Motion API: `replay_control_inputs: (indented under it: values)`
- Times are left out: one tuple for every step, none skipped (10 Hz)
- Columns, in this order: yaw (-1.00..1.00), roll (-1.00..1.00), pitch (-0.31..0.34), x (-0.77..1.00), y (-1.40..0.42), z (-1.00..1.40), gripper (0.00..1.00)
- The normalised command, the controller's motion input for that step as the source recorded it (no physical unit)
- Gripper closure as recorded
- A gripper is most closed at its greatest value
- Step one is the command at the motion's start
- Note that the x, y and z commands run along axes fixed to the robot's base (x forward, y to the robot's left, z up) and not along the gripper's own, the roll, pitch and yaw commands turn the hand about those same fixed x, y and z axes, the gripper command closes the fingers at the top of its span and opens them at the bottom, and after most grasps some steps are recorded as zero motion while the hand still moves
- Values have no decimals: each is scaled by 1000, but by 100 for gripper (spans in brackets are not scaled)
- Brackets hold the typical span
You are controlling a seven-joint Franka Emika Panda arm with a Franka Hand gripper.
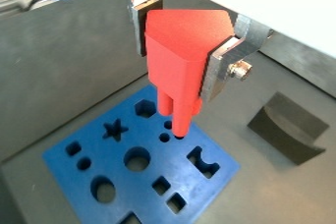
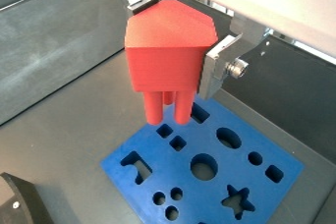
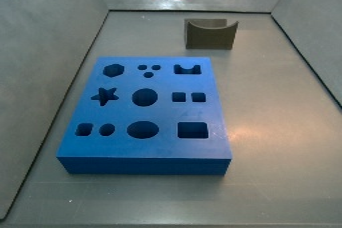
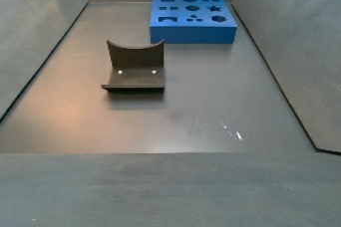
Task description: Insert the 3 prong object.
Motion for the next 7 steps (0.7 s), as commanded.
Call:
replay_control_inputs:
  values:
    - [-946, 0, 36, -100, 94, -709, 100]
    - [-720, -11, 44, -174, 320, -720, 100]
    - [-586, -39, 80, -263, 434, -806, 100]
    - [-480, -91, 56, -277, 494, -806, 100]
    - [-389, -124, 27, -283, 546, -780, 100]
    - [-371, -166, 16, -283, 531, -803, 100]
    - [-649, -124, 0, -151, 243, -643, 100]
